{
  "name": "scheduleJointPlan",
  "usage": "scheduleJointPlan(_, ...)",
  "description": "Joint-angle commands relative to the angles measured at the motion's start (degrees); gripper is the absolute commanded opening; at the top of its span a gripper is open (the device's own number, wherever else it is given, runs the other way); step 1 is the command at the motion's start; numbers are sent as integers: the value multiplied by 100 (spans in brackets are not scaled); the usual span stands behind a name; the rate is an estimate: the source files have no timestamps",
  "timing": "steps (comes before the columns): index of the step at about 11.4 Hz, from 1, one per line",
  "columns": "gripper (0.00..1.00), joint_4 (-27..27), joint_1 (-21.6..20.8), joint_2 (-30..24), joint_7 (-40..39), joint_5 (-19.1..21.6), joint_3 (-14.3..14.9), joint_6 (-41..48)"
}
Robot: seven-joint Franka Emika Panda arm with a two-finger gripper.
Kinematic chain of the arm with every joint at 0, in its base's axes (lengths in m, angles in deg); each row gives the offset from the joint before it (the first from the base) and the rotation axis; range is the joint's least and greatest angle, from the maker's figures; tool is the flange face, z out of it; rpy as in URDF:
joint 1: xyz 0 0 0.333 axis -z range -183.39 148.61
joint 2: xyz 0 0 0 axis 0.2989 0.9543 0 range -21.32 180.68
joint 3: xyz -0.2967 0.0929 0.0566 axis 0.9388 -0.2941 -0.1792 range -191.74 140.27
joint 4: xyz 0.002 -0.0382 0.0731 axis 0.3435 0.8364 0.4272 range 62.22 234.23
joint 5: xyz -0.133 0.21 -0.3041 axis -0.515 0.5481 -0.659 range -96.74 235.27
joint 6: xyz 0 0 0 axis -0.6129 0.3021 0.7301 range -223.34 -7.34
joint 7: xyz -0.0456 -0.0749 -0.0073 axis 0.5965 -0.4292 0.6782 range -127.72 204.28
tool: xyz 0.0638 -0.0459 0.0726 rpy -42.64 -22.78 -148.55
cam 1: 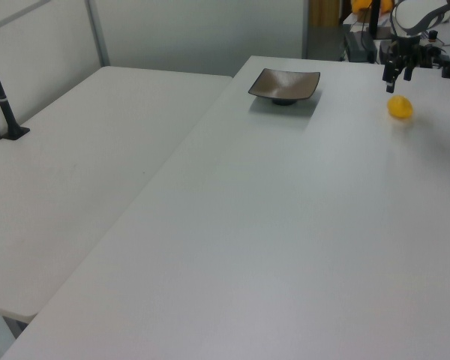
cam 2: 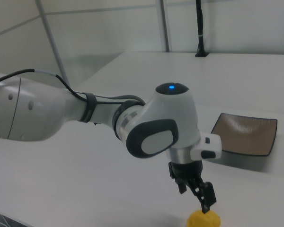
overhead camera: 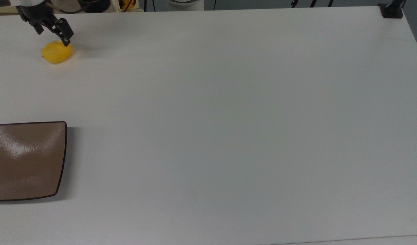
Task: Put potatoes on a ceramic plate
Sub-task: 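Move the open gripper over the yellow potato and lower it, then close the gripper around the yellow potato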
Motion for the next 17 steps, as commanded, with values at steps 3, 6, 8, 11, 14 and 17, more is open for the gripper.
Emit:
scheduleJointPlan(3, 100, 357, 103, 247, 174, -15, 15, -774)
scheduleJointPlan(6, 100, 454, 148, 475, 174, -15, 15, -1082)
scheduleJointPlan(8, 100, 558, 165, 572, 174, -15, 15, -1415)
scheduleJointPlan(11, 100, 586, 192, 695, 174, -15, 15, -1523)
scheduleJointPlan(14, 83, 586, 183, 695, 165, -24, 15, -1505)
scheduleJointPlan(17, 37, 568, 166, 660, 104, -24, 15, -1444)
